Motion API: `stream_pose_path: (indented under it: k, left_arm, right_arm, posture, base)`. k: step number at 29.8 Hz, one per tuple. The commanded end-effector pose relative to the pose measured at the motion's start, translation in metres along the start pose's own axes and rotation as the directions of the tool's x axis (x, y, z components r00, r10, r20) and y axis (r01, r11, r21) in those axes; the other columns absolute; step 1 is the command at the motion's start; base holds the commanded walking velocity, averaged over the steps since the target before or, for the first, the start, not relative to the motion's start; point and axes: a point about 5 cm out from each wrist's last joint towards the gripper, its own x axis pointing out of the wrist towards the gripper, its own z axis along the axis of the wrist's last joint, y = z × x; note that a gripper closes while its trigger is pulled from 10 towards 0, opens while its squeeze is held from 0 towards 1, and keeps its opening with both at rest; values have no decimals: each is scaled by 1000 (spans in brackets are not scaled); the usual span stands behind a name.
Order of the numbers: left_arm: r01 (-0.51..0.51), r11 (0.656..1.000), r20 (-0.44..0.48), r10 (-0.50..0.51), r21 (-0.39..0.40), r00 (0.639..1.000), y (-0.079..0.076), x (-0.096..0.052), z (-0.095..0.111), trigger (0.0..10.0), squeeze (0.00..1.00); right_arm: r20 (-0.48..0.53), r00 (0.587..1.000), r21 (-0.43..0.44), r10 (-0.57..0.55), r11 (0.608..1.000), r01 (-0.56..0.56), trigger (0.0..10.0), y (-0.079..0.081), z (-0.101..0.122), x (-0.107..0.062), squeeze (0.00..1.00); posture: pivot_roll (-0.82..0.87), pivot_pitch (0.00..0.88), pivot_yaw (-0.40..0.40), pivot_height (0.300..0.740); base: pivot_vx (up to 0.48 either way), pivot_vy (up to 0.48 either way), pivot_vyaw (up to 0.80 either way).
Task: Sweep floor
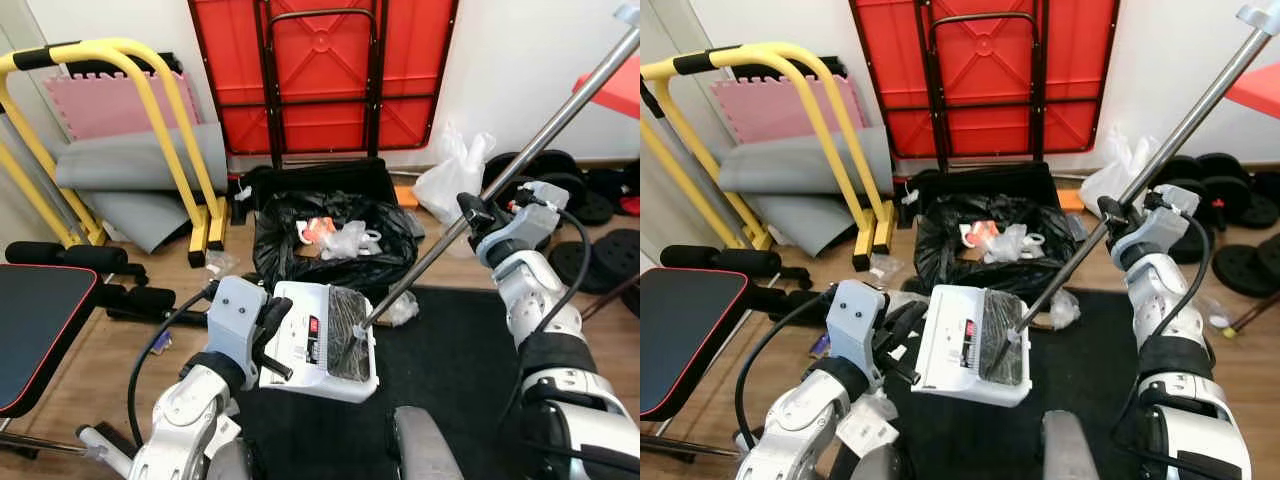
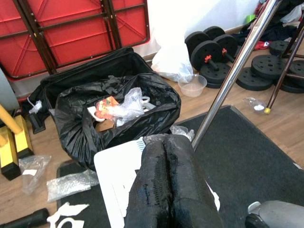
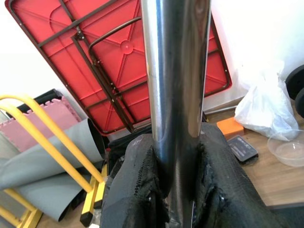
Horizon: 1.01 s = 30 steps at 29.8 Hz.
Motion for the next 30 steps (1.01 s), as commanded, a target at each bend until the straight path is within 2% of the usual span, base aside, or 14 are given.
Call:
stream_pose_path:
  k: [1, 11, 30]
  left_arm:
    - [-94, 996, -11, 94, 12, 996, 6, -1, -3, 10000, 0]
    - [-94, 996, 2, 94, 9, 996, 6, -1, -2, 10000, 0]
    - [-93, 995, 5, 93, 21, 996, 6, 0, -2, 10000, 0]
  right_arm:
    - [58, 997, 2, 53, 999, -53, 10000, 10, 12, 3, 0]
    - [53, 996, -8, 66, 998, -65, 10000, 13, 12, 3, 0]
    - [29, 994, -32, 107, 994, -106, 10000, 20, 6, -1, 0]
  posture:
    - [-132, 0, -13, 625]
    - [-134, 0, -14, 645]
    - [-133, 0, -13, 710]
  base:
    - [0, 0, 0]
    - [0, 0, 0]
    - [0, 0, 0]
